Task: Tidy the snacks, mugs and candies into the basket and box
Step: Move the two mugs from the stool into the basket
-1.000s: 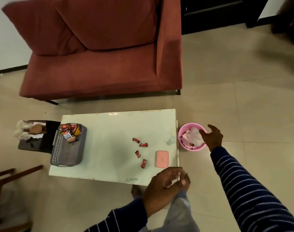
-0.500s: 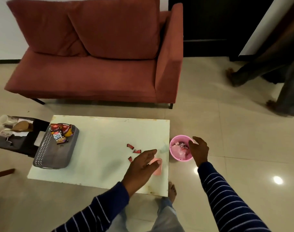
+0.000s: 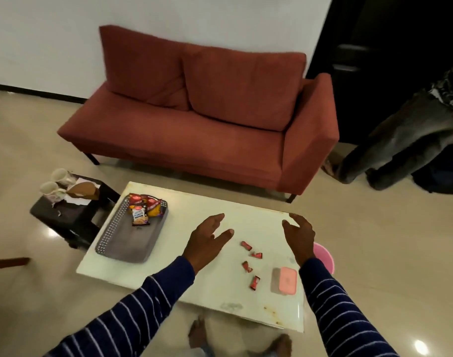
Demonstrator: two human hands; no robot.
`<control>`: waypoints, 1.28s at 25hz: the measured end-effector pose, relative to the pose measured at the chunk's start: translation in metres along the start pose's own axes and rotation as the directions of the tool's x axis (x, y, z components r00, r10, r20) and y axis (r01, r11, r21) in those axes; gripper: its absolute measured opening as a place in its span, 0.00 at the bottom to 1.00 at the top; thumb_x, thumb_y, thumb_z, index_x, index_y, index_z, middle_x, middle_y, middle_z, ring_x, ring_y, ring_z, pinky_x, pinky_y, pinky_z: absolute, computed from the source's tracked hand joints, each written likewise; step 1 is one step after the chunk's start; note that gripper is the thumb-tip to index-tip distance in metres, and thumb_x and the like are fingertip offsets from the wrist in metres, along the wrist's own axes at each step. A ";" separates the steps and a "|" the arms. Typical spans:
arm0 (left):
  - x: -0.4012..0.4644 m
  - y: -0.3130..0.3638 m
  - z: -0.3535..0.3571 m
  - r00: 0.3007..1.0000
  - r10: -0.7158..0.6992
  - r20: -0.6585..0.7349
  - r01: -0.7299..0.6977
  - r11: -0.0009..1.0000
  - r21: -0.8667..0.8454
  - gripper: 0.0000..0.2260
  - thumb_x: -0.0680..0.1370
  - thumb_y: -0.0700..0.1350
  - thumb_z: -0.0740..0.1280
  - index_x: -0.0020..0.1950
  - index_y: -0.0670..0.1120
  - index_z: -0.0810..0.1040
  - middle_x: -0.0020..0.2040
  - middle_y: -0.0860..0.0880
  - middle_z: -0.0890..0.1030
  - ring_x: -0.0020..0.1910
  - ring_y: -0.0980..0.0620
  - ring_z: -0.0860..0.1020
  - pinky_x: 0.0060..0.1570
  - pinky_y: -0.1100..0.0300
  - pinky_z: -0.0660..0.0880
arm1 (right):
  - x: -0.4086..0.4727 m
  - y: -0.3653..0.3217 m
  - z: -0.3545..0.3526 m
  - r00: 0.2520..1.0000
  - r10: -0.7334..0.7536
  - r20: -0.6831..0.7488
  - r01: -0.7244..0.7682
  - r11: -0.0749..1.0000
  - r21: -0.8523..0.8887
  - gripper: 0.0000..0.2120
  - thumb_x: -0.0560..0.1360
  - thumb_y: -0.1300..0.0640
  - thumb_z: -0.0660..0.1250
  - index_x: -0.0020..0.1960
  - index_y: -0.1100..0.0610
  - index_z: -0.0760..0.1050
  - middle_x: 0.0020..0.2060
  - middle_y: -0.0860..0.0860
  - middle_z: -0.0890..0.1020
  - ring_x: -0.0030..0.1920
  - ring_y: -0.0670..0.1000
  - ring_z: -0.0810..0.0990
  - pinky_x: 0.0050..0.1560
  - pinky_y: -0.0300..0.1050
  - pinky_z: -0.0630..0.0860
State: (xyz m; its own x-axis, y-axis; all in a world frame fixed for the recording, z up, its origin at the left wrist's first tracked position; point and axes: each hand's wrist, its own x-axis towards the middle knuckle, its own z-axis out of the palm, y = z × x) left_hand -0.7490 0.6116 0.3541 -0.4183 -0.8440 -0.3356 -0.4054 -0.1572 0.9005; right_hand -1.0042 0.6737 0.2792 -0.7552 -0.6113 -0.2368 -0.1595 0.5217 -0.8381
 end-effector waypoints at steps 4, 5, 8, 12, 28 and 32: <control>-0.013 -0.023 -0.063 0.995 -0.045 -0.091 0.043 0.999 -0.029 0.24 0.77 0.51 0.70 0.72 0.53 0.70 0.71 0.55 0.72 0.70 0.57 0.69 0.65 0.59 0.70 | -0.041 -0.032 0.042 0.997 -0.057 0.058 0.058 0.998 -0.011 0.16 0.76 0.56 0.70 0.63 0.55 0.78 0.60 0.50 0.80 0.44 0.41 0.77 0.54 0.36 0.68; -0.017 -0.029 -0.074 0.993 -0.051 -0.106 0.047 0.998 -0.039 0.23 0.77 0.50 0.70 0.71 0.53 0.70 0.71 0.55 0.72 0.70 0.57 0.69 0.65 0.59 0.70 | -0.049 -0.039 0.050 0.995 -0.068 0.072 0.068 0.998 -0.004 0.15 0.76 0.56 0.70 0.62 0.54 0.78 0.56 0.49 0.80 0.41 0.36 0.76 0.51 0.33 0.68; -0.030 -0.042 -0.100 0.984 -0.068 -0.166 0.060 0.997 -0.056 0.23 0.77 0.50 0.70 0.71 0.53 0.70 0.72 0.55 0.72 0.71 0.56 0.69 0.62 0.62 0.69 | -0.064 -0.057 0.077 0.986 -0.094 0.135 0.093 0.996 0.010 0.14 0.76 0.56 0.70 0.61 0.53 0.78 0.50 0.43 0.78 0.37 0.31 0.73 0.47 0.30 0.67; -0.054 -0.057 -0.124 0.957 -0.119 -0.264 0.108 0.993 -0.054 0.23 0.77 0.50 0.71 0.71 0.52 0.71 0.70 0.54 0.73 0.68 0.56 0.71 0.57 0.65 0.68 | -0.080 -0.078 0.118 0.960 -0.155 0.233 0.147 0.988 0.052 0.11 0.75 0.56 0.70 0.56 0.49 0.78 0.37 0.35 0.76 0.35 0.37 0.77 0.39 0.25 0.67; -0.030 -0.125 -0.364 0.930 -0.103 -0.352 0.078 0.993 -0.084 0.22 0.78 0.50 0.70 0.70 0.49 0.70 0.66 0.50 0.75 0.65 0.52 0.74 0.59 0.55 0.75 | -0.152 -0.189 0.338 0.873 -0.263 0.410 0.295 0.955 -0.017 0.18 0.75 0.56 0.71 0.64 0.55 0.76 0.64 0.50 0.79 0.51 0.53 0.82 0.49 0.39 0.74; -0.005 -0.143 -0.463 0.930 -0.087 -0.358 0.078 0.996 -0.038 0.23 0.78 0.48 0.70 0.71 0.47 0.70 0.69 0.48 0.74 0.65 0.52 0.73 0.58 0.59 0.71 | -0.179 -0.239 0.418 0.872 -0.251 0.419 0.285 0.958 -0.020 0.19 0.75 0.58 0.71 0.65 0.55 0.75 0.63 0.51 0.79 0.50 0.50 0.82 0.47 0.39 0.74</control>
State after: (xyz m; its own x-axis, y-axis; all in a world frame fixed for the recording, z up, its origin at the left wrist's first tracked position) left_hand -0.3126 0.4009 0.3553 -0.0630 -0.9546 -0.2912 -0.4055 -0.2422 0.8814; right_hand -0.5649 0.4101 0.3162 -0.3523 -0.9138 -0.2023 -0.3807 0.3373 -0.8610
